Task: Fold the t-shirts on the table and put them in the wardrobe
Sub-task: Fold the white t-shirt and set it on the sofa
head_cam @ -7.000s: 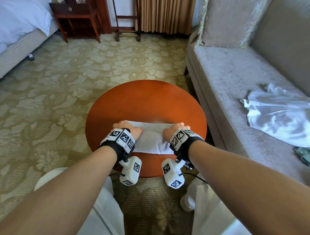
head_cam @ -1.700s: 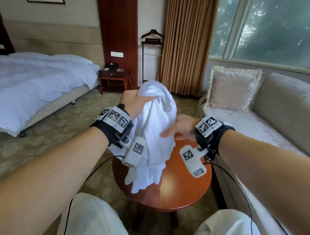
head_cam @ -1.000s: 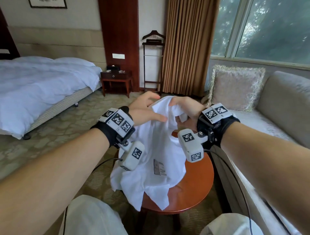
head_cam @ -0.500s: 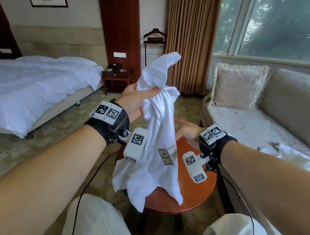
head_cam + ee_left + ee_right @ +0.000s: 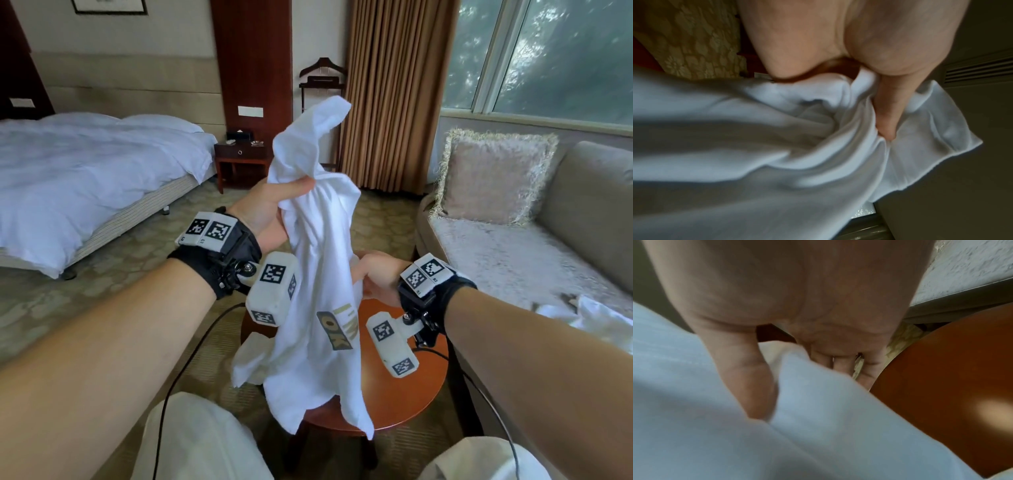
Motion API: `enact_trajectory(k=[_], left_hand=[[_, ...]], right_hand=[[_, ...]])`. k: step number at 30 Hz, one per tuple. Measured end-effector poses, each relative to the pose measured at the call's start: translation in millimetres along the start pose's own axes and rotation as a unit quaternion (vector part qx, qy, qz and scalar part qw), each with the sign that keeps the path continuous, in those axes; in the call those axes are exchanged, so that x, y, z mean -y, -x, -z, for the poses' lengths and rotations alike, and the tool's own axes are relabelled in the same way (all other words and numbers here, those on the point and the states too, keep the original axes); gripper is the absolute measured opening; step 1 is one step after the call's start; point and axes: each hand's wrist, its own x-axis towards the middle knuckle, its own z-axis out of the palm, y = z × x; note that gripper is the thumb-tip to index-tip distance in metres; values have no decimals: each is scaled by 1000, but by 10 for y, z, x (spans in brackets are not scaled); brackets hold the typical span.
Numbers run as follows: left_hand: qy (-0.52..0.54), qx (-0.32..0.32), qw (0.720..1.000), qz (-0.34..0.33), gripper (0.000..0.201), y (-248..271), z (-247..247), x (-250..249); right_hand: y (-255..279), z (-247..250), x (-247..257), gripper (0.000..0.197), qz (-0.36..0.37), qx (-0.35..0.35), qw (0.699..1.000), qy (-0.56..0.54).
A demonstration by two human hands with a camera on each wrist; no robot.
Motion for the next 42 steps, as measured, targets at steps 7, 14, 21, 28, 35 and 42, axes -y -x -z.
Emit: enact_trajectory(k=[7,14,21,28,35,42], left_hand=[[-197,-288,936,-45,50,-148,342,79],[-361,-320,876,24,98,-98,513,283],[-492,2,866,90,66,5,99,281],[-558,-44,815,147,23,-19,128,385],[-524,-173,830,79,32,-76,426,343],[-541,-255,801,-32,29,-83,508,242]], right_hand=[[35,240,150,30,25,-116,993,-8],[73,281,427,62,88,-95,991,-11],[191,101,627,17,125,12,990,-60],[208,226,614,44,159,14,984,-79],[187,527,510,24,94,-263,956,92],[235,628,443,28,37,-319,933,161]])
